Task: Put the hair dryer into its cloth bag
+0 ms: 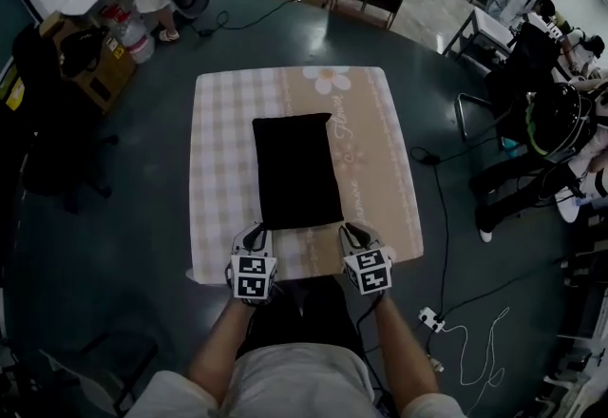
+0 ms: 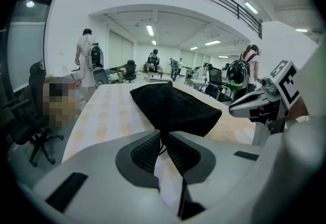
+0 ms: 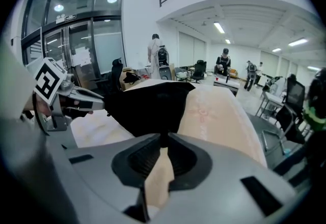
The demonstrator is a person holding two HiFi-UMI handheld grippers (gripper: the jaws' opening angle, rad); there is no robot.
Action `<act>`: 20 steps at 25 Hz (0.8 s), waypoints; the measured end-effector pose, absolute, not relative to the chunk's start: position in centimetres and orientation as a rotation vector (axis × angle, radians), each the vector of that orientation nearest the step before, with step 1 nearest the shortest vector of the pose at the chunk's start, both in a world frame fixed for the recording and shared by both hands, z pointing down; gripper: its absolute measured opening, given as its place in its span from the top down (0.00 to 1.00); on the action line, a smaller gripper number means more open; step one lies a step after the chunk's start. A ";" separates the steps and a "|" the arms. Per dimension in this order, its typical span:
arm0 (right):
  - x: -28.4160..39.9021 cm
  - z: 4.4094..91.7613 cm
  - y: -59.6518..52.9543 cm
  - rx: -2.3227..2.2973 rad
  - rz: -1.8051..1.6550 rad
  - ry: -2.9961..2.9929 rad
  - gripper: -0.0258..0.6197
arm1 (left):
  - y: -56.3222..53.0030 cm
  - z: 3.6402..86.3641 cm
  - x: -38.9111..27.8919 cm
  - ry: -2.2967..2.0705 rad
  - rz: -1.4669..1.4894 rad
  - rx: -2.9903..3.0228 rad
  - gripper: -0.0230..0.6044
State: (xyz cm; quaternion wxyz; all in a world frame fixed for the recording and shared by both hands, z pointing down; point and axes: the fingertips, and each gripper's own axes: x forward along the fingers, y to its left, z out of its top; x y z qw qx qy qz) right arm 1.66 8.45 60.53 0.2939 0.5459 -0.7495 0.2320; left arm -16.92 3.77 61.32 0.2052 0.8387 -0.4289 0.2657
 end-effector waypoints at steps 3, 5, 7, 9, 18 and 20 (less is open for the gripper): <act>1.2 59.7 9.8 1.441 0.599 -1.996 0.84 | 4.4 60.4 -17.2 -1.195 0.712 2.341 0.92; 1.2 58.8 10.1 1.468 0.587 -2.010 0.84 | 5.2 59.8 -17.3 -1.215 0.715 2.343 0.92; 0.9 57.6 10.3 1.490 0.572 -2.042 0.84 | 6.2 59.3 -17.6 -1.255 0.704 2.318 0.92; 0.3 56.2 10.5 1.491 0.544 -2.088 0.84 | 7.4 58.5 -17.8 -1.302 0.673 2.286 0.92; 0.3 48.5 13.5 1.502 0.411 -2.309 0.92 | 12.5 50.4 -12.4 -1.471 0.478 2.334 0.94; 0.8 46.7 14.7 1.503 0.360 -2.345 0.92 | 13.8 48.8 -11.0 -1.509 0.431 2.332 0.95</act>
